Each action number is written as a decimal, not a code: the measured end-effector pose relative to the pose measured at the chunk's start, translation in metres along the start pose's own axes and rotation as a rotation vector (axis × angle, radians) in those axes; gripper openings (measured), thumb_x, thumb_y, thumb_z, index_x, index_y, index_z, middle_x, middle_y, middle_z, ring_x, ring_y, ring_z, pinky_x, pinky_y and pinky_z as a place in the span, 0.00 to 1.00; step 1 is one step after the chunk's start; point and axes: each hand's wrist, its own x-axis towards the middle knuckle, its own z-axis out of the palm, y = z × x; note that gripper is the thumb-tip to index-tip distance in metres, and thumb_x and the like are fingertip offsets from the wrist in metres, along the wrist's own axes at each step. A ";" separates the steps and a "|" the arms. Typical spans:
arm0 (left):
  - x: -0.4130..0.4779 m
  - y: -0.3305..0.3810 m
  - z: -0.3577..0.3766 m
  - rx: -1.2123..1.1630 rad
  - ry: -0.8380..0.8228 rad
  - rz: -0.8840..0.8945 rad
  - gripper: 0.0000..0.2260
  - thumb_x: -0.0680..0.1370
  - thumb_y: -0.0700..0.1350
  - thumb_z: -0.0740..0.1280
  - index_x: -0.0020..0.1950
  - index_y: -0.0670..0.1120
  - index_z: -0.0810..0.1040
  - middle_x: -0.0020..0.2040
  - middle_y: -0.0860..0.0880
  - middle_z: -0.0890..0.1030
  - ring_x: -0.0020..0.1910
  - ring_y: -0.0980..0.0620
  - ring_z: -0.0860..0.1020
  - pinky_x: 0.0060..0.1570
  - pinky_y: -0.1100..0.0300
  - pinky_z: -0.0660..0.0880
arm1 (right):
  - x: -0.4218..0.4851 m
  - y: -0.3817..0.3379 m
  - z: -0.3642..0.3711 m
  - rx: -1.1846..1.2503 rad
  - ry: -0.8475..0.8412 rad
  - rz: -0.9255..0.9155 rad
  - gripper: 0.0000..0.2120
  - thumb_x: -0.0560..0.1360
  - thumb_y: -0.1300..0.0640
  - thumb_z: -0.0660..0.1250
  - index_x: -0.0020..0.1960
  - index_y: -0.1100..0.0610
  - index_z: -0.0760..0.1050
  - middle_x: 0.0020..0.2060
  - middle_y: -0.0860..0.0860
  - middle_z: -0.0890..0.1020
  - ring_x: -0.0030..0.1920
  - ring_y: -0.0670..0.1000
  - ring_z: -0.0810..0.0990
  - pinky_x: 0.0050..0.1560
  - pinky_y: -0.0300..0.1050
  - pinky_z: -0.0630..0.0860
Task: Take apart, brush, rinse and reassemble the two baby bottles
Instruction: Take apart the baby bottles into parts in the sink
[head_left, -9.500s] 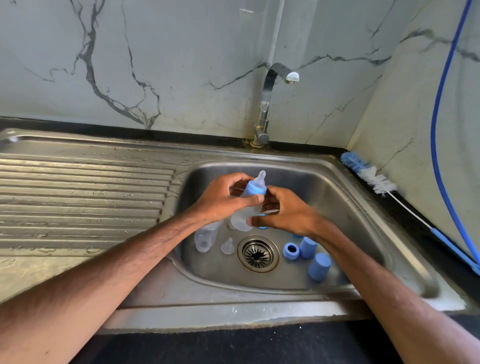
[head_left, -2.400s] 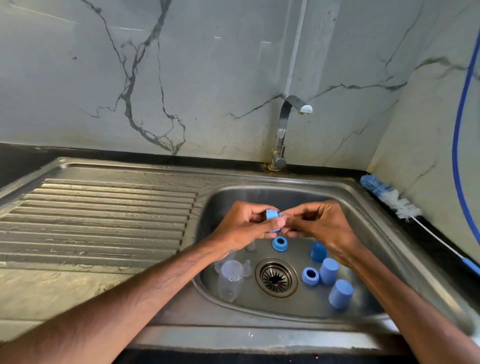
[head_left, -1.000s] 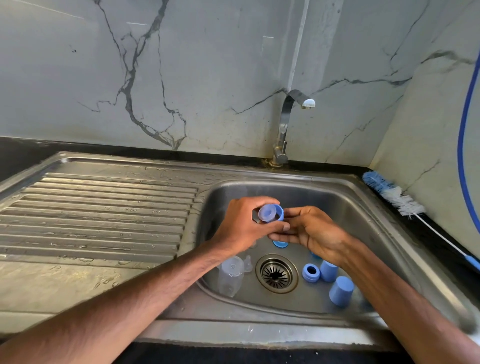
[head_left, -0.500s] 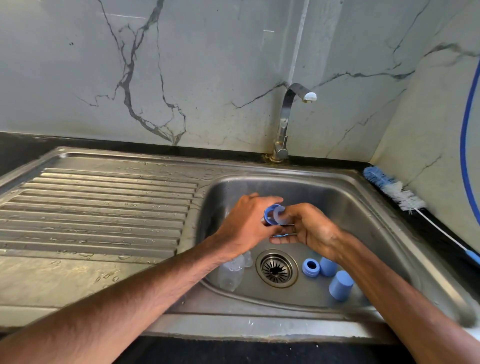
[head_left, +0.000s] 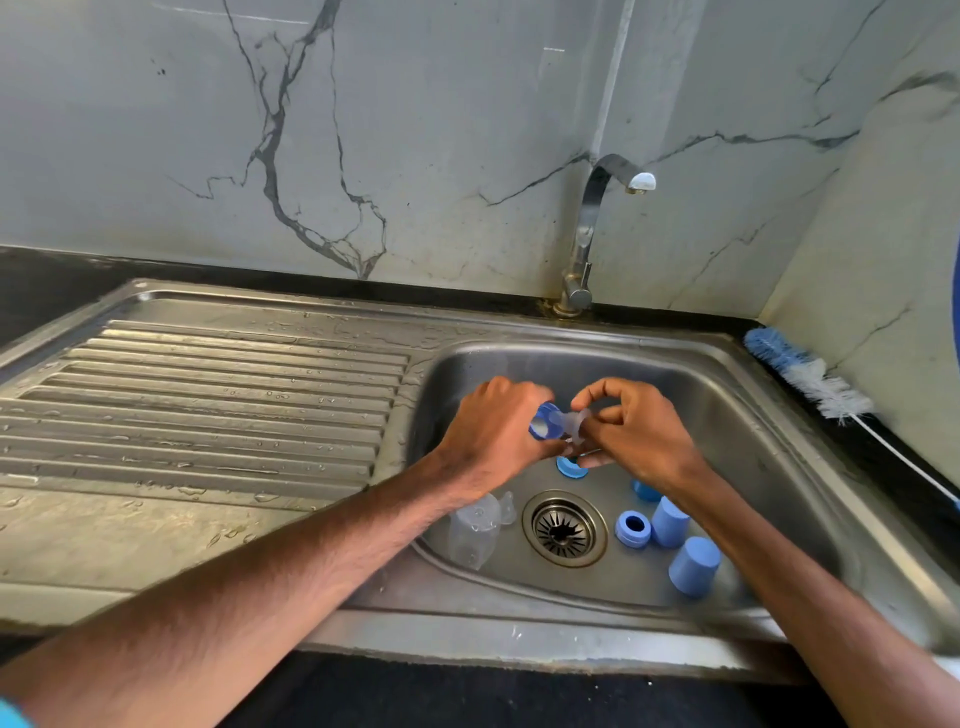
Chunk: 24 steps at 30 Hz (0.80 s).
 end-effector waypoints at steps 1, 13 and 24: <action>0.000 -0.003 0.000 0.013 0.002 -0.005 0.17 0.71 0.61 0.77 0.41 0.49 0.79 0.34 0.54 0.79 0.31 0.56 0.72 0.30 0.62 0.61 | 0.000 0.000 -0.002 -0.031 0.014 -0.026 0.05 0.79 0.65 0.71 0.53 0.57 0.78 0.37 0.54 0.88 0.38 0.54 0.89 0.39 0.49 0.86; 0.002 -0.012 0.006 -0.372 -0.017 -0.116 0.25 0.67 0.44 0.84 0.60 0.45 0.80 0.52 0.51 0.84 0.46 0.55 0.84 0.48 0.54 0.83 | 0.003 0.011 -0.011 0.191 -0.069 0.248 0.14 0.78 0.74 0.64 0.50 0.61 0.85 0.46 0.59 0.88 0.47 0.55 0.87 0.37 0.38 0.81; 0.001 -0.012 0.003 -0.446 -0.001 -0.201 0.26 0.66 0.42 0.84 0.59 0.43 0.77 0.51 0.47 0.85 0.49 0.53 0.85 0.50 0.52 0.83 | 0.007 0.015 -0.012 0.398 -0.245 0.338 0.09 0.78 0.66 0.70 0.56 0.63 0.84 0.51 0.63 0.87 0.52 0.62 0.88 0.47 0.49 0.86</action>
